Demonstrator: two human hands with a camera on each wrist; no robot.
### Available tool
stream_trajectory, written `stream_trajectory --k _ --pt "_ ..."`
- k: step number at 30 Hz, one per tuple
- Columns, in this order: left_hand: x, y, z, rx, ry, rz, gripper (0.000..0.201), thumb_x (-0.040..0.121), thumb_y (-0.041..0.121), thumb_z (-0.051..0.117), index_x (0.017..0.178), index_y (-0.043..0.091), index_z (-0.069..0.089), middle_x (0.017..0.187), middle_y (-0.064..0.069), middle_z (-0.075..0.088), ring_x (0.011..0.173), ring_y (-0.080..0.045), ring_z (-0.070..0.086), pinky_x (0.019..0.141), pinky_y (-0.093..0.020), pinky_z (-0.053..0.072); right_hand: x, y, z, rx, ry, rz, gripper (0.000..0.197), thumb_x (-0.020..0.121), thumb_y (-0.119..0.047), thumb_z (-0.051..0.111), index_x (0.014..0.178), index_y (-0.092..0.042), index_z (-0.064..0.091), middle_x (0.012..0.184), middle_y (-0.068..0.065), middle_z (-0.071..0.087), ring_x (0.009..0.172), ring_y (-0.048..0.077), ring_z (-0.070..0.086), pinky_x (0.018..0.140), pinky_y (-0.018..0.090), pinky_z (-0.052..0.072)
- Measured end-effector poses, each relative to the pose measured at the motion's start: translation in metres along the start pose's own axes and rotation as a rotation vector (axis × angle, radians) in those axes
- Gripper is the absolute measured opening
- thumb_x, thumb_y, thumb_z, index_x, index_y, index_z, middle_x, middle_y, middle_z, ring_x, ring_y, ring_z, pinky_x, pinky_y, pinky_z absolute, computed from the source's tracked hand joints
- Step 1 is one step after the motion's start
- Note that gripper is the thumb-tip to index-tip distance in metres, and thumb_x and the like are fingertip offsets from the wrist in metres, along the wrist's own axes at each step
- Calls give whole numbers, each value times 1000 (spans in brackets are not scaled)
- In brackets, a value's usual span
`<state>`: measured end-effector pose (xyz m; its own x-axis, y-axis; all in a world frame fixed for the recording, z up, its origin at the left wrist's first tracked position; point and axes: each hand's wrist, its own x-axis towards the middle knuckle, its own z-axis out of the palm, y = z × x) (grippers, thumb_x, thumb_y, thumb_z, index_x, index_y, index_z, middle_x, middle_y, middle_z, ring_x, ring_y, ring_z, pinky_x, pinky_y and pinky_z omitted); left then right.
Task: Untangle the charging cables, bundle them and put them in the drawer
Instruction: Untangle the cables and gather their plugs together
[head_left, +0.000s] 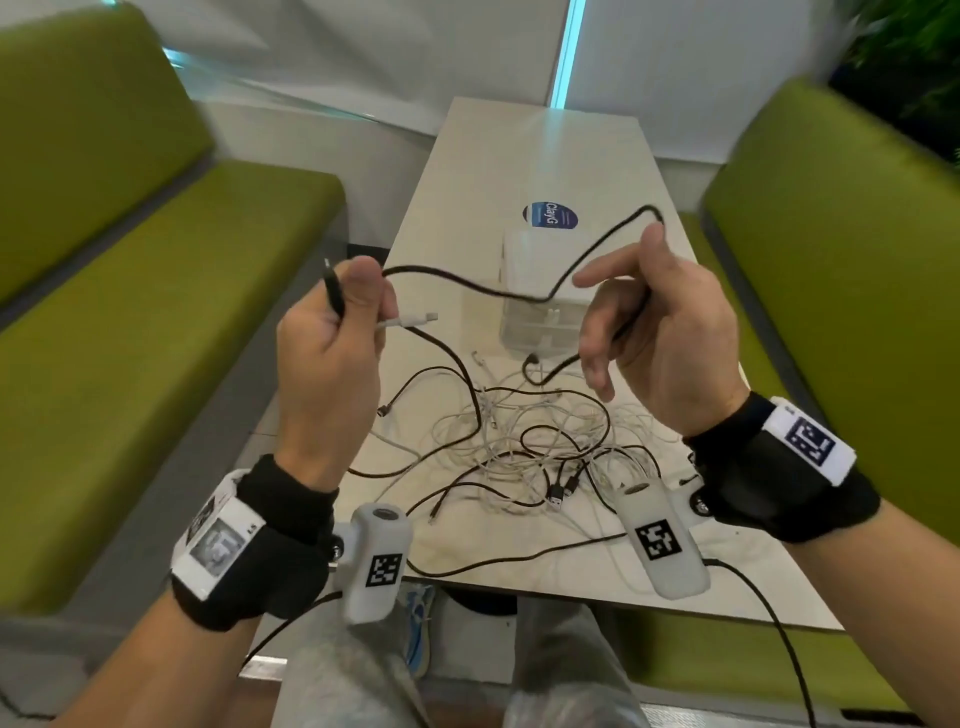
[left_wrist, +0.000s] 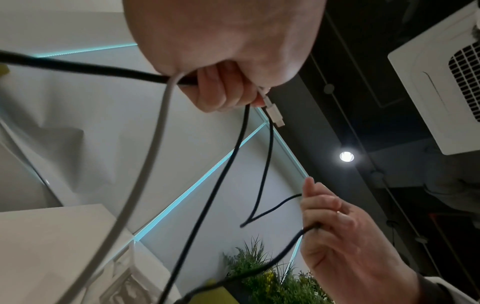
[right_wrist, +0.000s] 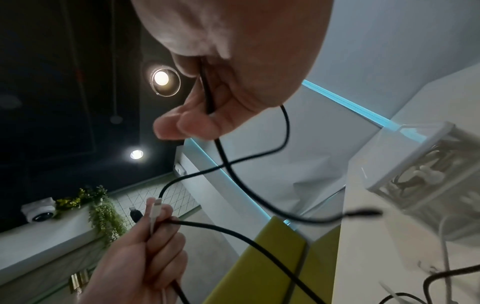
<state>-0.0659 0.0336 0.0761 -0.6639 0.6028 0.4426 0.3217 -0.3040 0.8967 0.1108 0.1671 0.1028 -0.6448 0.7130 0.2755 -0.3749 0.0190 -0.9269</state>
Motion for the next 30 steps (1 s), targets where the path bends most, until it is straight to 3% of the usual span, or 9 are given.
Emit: stream_trajectory --k 4,8,11,14,18,21,24,27,30 --pt "-4 8 -1 -32 -52 0 40 98 42 41 63 33 59 60 -26 34 48 -25 28 45 -40 19 -8 0 -5 127 -195 264 55 102 -35 27 85 -2 67 51 15 59 31 24 53 33 20 39" --pt "-2 7 -3 -107 -79 -29 43 100 34 41 61 31 60 52 2 34 43 -7 30 42 -30 19 -17 12 -5 156 -359 448 49 97 -39 35 93 -2 67 61 18 65 38 27 61 34 23 46" --pt "-3 1 -4 -73 -163 -59 41 97 44 46 63 27 60 52 4 33 44 -10 27 43 -27 19 -25 29 -4 56 -488 648 47 95 -41 43 103 0 65 89 23 71 63 35 71 40 33 54" --pt "-9 -3 -5 -9 -275 -52 48 92 58 48 66 20 60 50 -1 30 45 -15 25 44 -27 18 -35 44 -4 -384 -601 701 45 97 -41 51 110 0 65 113 12 70 96 28 71 56 43 61" --pt "-14 1 -5 -31 -350 -44 47 90 60 48 74 23 72 48 10 31 44 -8 26 44 -19 21 -38 52 -12 -1001 -705 797 68 89 -68 41 104 -8 71 105 -6 72 84 14 73 62 39 61" --pt "-12 6 -2 -66 -396 -41 41 93 49 45 76 25 74 48 5 28 42 -8 24 43 -17 20 -32 49 -27 -1362 -785 759 60 88 -68 45 91 -15 73 78 -3 73 62 11 69 62 27 54" --pt "-13 11 3 -145 -419 -67 42 95 38 40 83 20 76 51 4 23 41 -8 20 41 -18 19 -28 45 -38 -1462 -780 680 35 90 -52 57 90 -21 73 79 -3 73 69 11 66 68 30 53" --pt "-19 14 8 -218 -432 -119 49 86 59 43 64 23 68 46 13 29 38 -4 22 39 -16 21 -24 39 -36 -1459 -720 593 26 91 -45 57 106 -29 71 103 -10 71 94 10 64 88 35 53" --pt "-22 15 12 -218 -506 -201 53 68 81 49 50 31 44 48 15 28 39 -2 20 38 -15 20 -24 37 -29 -1369 -697 502 28 93 -42 56 117 -30 65 109 -13 68 96 7 62 91 33 51"
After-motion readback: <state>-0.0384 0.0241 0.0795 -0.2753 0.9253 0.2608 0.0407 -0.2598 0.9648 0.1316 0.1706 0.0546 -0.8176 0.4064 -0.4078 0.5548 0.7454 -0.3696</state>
